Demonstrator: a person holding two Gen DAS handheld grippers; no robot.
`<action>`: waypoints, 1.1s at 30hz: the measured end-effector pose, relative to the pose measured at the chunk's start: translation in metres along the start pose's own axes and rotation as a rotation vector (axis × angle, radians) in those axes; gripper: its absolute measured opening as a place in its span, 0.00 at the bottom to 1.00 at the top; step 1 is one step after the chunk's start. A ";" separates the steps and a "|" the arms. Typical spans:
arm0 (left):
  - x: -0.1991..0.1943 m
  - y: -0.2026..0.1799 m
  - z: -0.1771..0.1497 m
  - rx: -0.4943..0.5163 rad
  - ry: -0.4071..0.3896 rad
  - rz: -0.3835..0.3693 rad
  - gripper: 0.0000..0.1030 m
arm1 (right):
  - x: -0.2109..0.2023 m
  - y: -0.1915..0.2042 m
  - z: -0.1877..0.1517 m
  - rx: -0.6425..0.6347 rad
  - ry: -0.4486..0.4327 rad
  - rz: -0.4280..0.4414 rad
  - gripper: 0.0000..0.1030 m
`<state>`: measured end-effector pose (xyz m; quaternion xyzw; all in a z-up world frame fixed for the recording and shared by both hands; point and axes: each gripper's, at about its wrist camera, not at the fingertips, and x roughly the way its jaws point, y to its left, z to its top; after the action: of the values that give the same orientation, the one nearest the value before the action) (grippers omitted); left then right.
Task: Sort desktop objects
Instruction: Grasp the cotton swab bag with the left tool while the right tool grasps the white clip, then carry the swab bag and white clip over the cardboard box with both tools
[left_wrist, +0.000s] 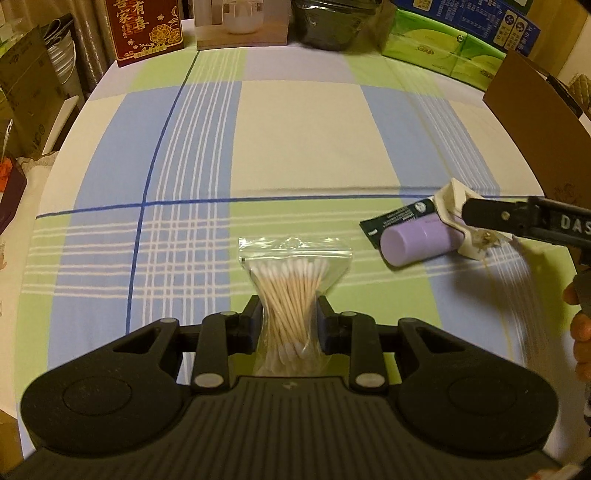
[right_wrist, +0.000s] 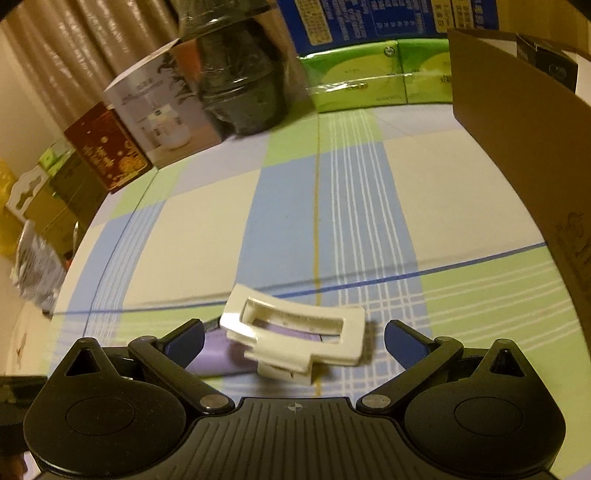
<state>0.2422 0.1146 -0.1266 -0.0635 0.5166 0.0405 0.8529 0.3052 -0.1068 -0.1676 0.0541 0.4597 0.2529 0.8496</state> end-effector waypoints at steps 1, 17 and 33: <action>0.001 0.000 0.001 0.002 0.000 0.000 0.24 | 0.003 0.001 0.001 0.005 -0.002 -0.004 0.98; 0.009 -0.006 0.009 0.030 -0.004 0.009 0.24 | -0.003 0.004 0.000 -0.090 -0.019 -0.046 0.83; -0.045 -0.021 -0.007 0.019 -0.055 -0.015 0.22 | -0.070 -0.013 -0.013 -0.152 -0.027 0.047 0.83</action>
<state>0.2183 0.0922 -0.0880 -0.0579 0.4927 0.0309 0.8677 0.2683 -0.1529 -0.1263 0.0036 0.4263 0.3064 0.8511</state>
